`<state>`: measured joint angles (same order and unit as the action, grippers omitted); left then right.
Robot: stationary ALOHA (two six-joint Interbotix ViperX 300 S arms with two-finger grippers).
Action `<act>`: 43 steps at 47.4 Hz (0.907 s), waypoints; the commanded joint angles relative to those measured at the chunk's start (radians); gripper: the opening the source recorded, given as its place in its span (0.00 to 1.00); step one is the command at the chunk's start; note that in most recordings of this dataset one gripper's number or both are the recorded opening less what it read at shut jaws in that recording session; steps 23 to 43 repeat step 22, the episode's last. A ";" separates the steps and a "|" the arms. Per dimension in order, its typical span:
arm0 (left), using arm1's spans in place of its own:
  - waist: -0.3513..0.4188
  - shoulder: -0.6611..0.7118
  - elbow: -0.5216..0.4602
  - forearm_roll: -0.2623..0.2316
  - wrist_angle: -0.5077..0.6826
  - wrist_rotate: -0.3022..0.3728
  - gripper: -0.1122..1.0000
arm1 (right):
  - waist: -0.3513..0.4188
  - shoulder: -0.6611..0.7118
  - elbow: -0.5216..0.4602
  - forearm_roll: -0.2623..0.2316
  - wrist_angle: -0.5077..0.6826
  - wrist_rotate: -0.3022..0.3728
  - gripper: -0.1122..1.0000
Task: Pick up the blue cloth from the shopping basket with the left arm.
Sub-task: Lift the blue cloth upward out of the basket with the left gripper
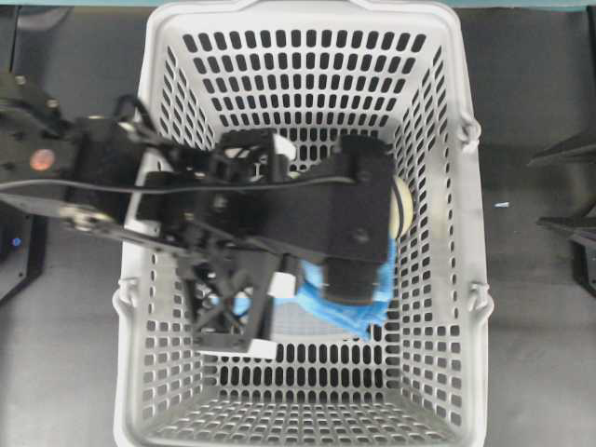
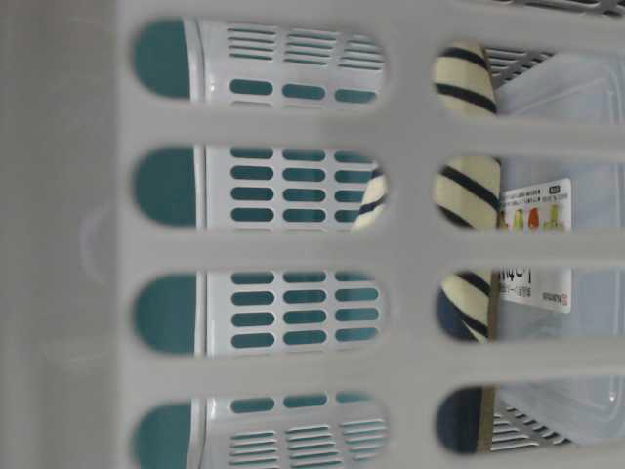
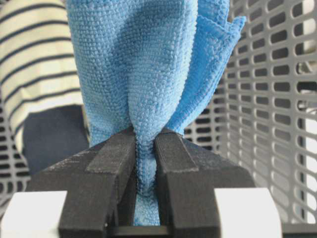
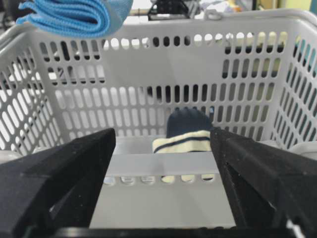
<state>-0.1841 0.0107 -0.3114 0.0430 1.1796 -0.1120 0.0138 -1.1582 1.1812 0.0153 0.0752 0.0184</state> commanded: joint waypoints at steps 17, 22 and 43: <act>-0.003 -0.199 0.255 0.003 -0.324 0.015 0.16 | -0.002 0.005 -0.008 0.005 -0.009 -0.002 0.77; -0.005 -0.215 0.287 0.003 -0.350 0.009 0.16 | -0.002 0.005 -0.006 0.005 -0.009 0.000 0.77; -0.005 -0.215 0.287 0.003 -0.350 0.009 0.16 | -0.002 0.005 -0.006 0.005 -0.009 0.000 0.77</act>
